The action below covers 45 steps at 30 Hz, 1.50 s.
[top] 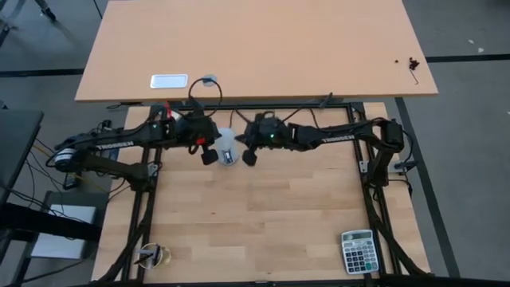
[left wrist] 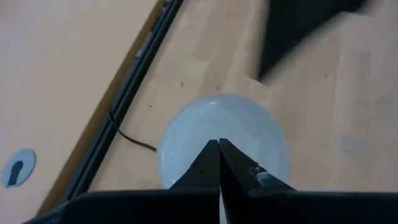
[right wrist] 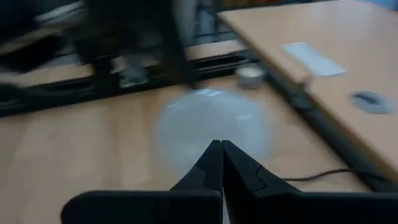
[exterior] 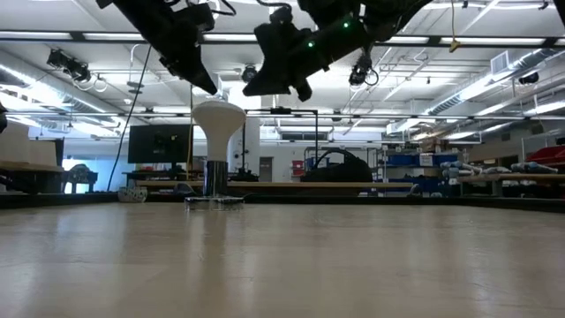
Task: Screw lightbulb
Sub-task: Remove the white light bulb from the silver lamp
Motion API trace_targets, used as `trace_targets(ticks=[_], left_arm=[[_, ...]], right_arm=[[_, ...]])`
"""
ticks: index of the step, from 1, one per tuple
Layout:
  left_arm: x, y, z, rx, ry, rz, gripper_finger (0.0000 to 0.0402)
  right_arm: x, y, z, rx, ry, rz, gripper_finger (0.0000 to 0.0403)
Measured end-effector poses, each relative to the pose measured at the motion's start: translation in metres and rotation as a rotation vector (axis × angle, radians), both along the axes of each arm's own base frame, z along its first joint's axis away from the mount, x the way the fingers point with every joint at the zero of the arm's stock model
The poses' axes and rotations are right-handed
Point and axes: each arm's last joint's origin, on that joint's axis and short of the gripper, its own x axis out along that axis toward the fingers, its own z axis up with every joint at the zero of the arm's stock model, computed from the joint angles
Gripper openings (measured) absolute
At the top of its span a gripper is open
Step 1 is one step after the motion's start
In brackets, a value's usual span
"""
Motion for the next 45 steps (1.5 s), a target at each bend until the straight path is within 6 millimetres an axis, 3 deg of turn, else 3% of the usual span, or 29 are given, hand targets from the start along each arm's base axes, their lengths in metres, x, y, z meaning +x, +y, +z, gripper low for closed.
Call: trace_targets(ticks=[5,17,33,45], left_arm=[[-0.001,0.008,0.000,0.015,0.007,0.021,0.0000],[-0.001,0.016,-0.009,-0.024,0.063,0.033,0.0000],[0.001,0.016,-0.008,-0.020,0.058,-0.008,0.0000],[0.002,0.015,-0.007,-0.035,0.047,-0.028,0.0000]], right_arm=[[0.009,0.013,-0.015,0.000,0.026,0.046,0.0009],[0.007,0.001,-0.016,0.023,0.030,0.024,0.0009],[0.010,0.014,-0.014,0.043,0.005,0.090,0.0009],[0.009,0.013,-0.014,0.041,0.007,0.078,0.0009]])
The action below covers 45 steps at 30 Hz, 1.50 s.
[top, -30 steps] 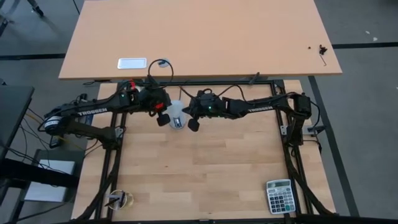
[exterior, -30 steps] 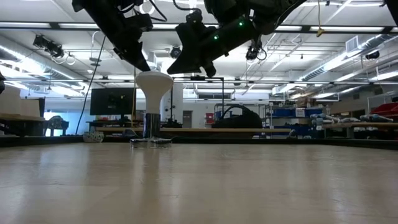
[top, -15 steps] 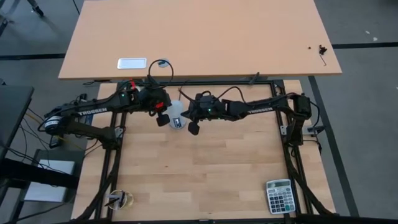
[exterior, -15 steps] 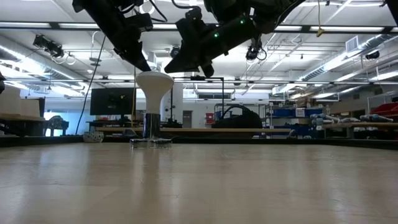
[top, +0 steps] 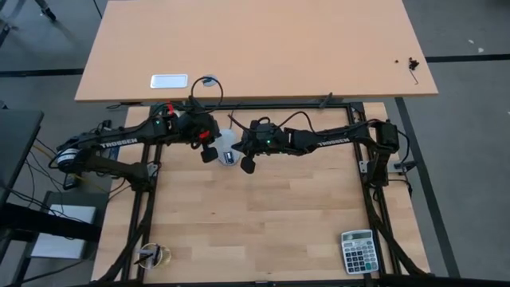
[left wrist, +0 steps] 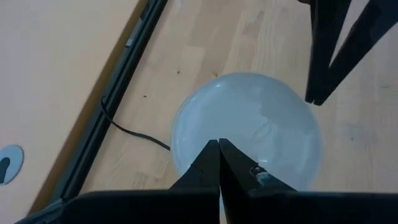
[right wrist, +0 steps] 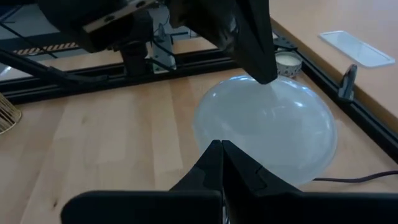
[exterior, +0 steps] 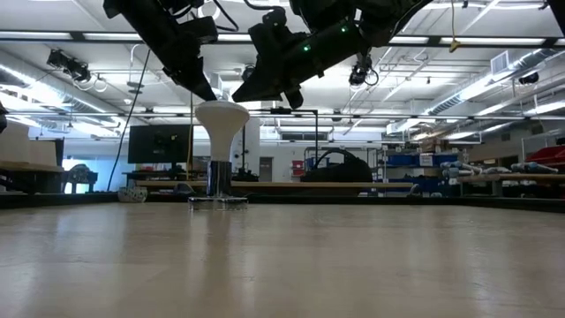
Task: Screw lightbulb
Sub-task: Remove the white light bulb from the silver lamp
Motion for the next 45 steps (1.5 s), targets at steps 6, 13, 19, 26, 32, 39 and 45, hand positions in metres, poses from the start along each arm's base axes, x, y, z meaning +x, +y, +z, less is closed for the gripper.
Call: trace_targets(ticks=[6,13,19,26,32,39,45], left_arm=[[0.001,0.000,0.001,-0.008,-0.016,-0.013,0.0000],[0.001,0.000,0.001,-0.007,-0.019,-0.012,0.0000],[0.001,0.000,0.001,-0.007,-0.019,-0.012,0.0000],[0.001,-0.001,0.001,-0.020,-0.022,-0.017,0.0000],[0.001,-0.002,0.001,-0.033,-0.024,-0.026,0.0000],[0.003,-0.001,0.003,-0.014,-0.044,-0.015,0.0000],[0.004,0.003,0.006,0.027,-0.074,0.024,0.0000]], right_arm=[[-0.001,-0.003,0.000,-0.014,0.007,-0.037,0.0009],[-0.001,-0.007,-0.001,-0.013,0.008,-0.048,0.0009],[-0.002,-0.009,-0.001,-0.005,0.014,-0.058,0.0009],[-0.009,-0.034,-0.005,0.006,0.051,-0.122,0.0009],[-0.013,-0.054,-0.004,0.017,0.040,-0.175,0.0009],[-0.012,-0.039,0.006,0.017,0.007,-0.129,0.0012],[-0.004,-0.008,0.008,0.017,-0.025,-0.037,0.0010]])
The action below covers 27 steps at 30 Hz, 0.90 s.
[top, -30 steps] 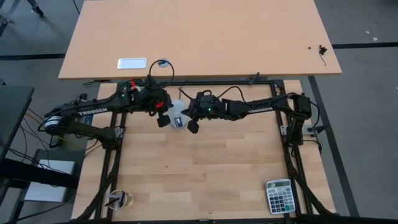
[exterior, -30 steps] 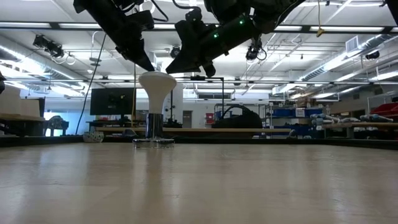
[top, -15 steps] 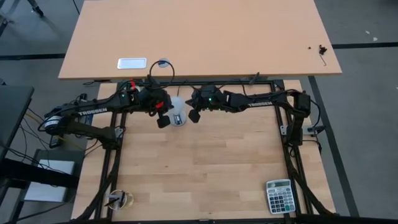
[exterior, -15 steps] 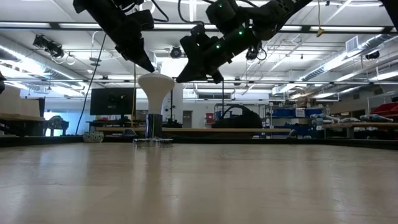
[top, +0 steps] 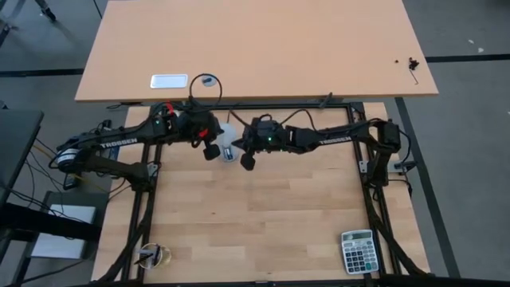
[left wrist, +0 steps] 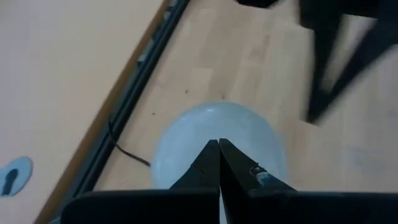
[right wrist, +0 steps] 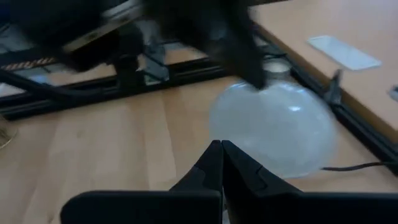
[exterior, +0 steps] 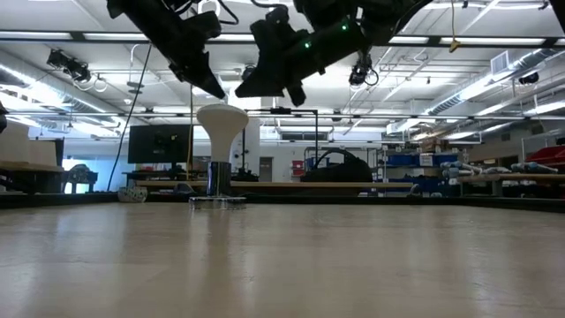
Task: Screw lightbulb
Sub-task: Remove the white light bulb from the silver lamp
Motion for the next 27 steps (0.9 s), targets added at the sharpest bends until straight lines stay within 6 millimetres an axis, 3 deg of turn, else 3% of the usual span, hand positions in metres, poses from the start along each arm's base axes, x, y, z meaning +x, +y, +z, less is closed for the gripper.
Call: trace_targets(ticks=[10,14,27], left_arm=[[-0.004,0.012,-0.008,-0.010,0.070,0.067,0.0000],[-0.004,0.012,-0.014,-0.006,0.080,0.068,0.0000],[-0.005,0.011,-0.025,-0.033,0.084,0.074,0.0000]], right_arm=[[0.007,-0.004,-0.020,0.016,0.030,-0.023,0.0009],[0.007,-0.007,-0.019,0.014,0.019,-0.032,0.0009],[-0.003,-0.045,-0.019,0.021,0.038,-0.147,0.0009]])
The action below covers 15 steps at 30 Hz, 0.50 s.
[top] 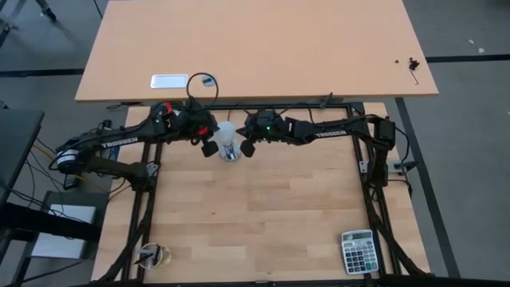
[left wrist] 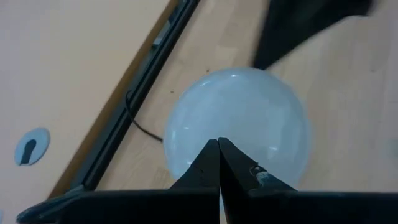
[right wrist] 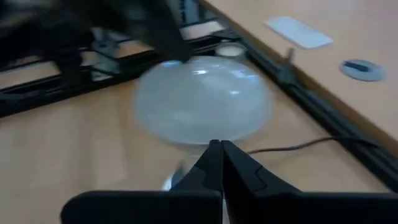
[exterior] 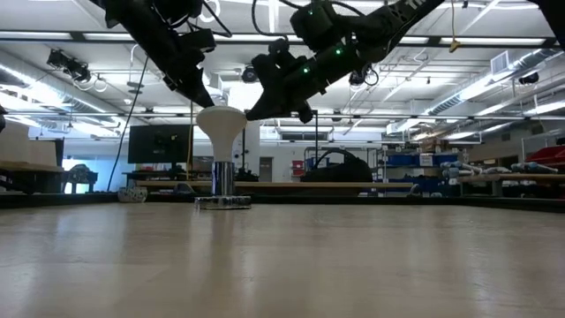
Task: Screw lightbulb
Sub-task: Remove the white light bulb from the silver lamp
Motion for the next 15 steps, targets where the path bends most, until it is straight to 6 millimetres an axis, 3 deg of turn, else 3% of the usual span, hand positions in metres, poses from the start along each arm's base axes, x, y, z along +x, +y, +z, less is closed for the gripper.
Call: trace_targets(ticks=[7,15], left_arm=[[0.002,-0.002,0.000,-0.031,-0.028,-0.046,0.0000],[0.001,-0.008,0.005,-0.015,-0.049,-0.062,0.0000]], right_arm=[[-0.004,-0.010,-0.001,0.018,0.015,-0.028,0.0009],[-0.006,0.012,0.017,0.002,-0.002,0.042,0.0009]])
